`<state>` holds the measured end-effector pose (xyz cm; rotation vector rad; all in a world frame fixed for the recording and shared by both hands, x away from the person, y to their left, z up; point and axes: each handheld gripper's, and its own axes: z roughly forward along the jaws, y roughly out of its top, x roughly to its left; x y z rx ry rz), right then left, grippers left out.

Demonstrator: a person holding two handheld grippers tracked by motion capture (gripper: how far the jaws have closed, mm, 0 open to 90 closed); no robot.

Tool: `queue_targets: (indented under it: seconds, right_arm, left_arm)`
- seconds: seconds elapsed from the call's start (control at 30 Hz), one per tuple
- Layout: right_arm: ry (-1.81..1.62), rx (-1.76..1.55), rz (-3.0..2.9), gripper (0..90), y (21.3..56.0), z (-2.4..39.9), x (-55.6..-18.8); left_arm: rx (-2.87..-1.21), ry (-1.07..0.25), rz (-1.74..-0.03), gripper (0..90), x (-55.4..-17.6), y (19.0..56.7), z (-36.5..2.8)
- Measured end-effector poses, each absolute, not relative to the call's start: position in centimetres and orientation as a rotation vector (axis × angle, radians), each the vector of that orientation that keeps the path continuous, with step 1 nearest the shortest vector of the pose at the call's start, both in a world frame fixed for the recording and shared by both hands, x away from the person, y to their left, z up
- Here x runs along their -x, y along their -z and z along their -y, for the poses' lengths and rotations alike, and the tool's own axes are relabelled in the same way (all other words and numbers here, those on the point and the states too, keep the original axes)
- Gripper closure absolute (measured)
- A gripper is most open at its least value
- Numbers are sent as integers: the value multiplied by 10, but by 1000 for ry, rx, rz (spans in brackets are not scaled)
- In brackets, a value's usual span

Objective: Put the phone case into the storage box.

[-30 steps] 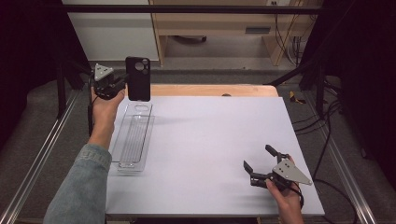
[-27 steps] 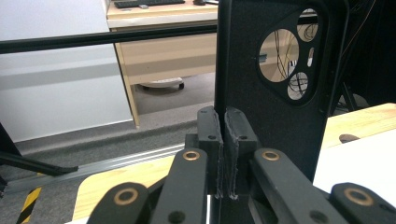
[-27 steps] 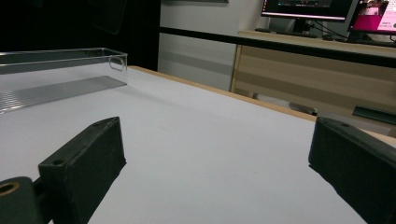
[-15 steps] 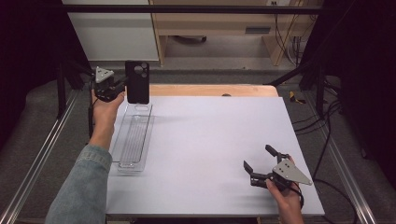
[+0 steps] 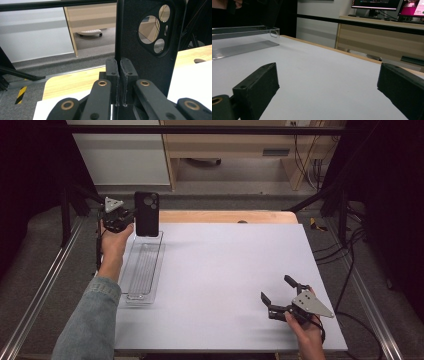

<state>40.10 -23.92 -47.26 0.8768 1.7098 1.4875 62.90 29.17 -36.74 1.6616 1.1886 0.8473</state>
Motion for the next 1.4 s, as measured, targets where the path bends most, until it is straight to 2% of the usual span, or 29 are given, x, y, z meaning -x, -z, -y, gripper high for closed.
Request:
queue_targets:
  seconds: [1.4]
  right_arm:
    - [-1490, -877, -1705, 39, 472, 240, -400]
  left_arm:
    - [-1735, -783, -1259, 861, -635, 392, -289]
